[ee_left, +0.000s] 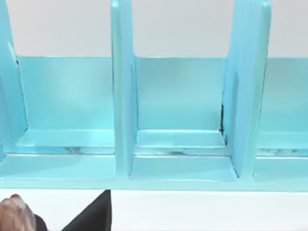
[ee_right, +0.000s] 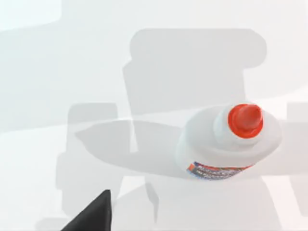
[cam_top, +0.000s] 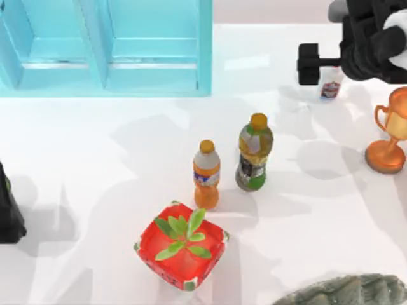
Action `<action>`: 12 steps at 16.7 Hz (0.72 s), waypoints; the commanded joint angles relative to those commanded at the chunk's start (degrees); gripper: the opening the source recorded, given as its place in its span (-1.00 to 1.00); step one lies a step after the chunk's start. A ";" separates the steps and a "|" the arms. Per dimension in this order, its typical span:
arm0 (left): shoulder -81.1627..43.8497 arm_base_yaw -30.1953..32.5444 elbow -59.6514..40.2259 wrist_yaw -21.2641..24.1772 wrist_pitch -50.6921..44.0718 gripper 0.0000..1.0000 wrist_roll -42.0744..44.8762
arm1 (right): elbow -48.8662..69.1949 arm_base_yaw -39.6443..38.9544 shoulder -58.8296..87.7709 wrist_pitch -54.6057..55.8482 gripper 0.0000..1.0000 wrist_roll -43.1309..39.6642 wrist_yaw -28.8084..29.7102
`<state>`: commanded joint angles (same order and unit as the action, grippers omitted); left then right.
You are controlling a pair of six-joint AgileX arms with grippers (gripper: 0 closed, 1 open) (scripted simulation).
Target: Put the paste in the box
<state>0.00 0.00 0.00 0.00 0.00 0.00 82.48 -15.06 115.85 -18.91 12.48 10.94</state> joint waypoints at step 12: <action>0.00 0.00 0.00 0.00 0.00 1.00 0.00 | 9.21 1.86 18.24 8.50 1.00 -1.27 -0.87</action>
<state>0.00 0.00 0.00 0.00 0.00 0.00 91.69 -13.20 134.09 -10.41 11.20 10.07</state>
